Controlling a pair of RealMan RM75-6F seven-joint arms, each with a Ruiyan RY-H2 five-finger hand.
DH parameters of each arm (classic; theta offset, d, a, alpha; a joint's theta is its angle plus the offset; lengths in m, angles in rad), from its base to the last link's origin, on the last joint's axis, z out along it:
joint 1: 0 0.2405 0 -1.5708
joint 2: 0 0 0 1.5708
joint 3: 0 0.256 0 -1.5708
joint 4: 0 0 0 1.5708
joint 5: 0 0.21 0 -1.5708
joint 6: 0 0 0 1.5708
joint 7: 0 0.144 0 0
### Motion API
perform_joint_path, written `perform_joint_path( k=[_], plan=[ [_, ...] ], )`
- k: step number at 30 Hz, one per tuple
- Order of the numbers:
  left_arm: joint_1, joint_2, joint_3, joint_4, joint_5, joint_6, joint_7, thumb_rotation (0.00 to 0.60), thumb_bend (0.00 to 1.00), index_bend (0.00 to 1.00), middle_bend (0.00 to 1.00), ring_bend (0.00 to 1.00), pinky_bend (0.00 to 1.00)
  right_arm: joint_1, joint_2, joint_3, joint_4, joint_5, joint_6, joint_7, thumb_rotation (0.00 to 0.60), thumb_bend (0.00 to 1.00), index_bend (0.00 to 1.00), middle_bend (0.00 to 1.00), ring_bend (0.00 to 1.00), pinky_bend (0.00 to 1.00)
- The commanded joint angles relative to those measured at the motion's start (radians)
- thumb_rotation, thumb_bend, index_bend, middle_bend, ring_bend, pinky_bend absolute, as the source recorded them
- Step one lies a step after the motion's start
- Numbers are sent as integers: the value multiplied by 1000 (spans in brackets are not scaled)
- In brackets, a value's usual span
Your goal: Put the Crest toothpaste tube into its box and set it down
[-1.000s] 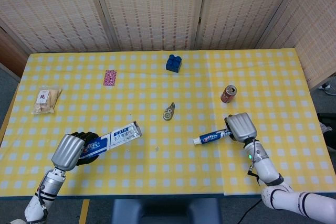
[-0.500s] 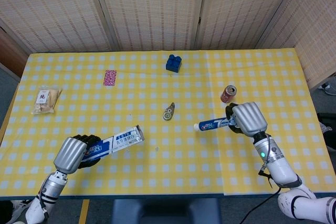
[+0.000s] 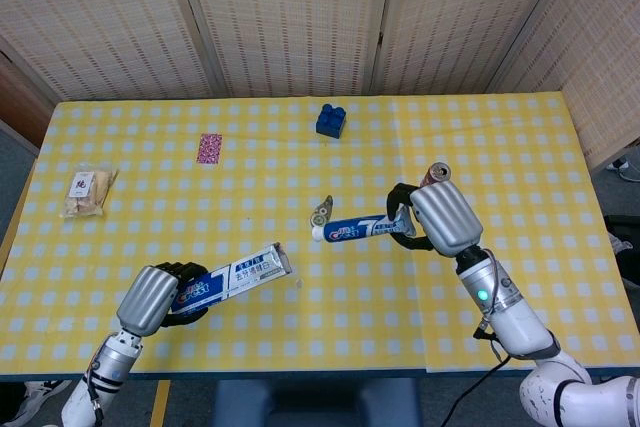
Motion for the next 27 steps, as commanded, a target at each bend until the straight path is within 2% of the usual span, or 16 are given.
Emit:
perform_joint_path(
  k=[1, 15, 27],
  plan=[
    [-1, -22, -1, -8, 2, 2, -23, 600, 261, 530, 752, 672, 717, 30, -28, 19, -23, 35, -9, 17, 600, 961, 703, 520, 675, 880],
    [-17, -74, -21, 43, -21, -18, -71, 600, 259, 533, 756, 674, 717, 67, -45, 38, -81, 56, 6, 52, 600, 961, 703, 520, 676, 880],
    [-21, -91, -32, 75, -19, 0, -124, 600, 259, 537, 759, 675, 717, 75, -48, 28, -97, 45, 28, 56, 600, 961, 703, 520, 674, 880]
  ],
)
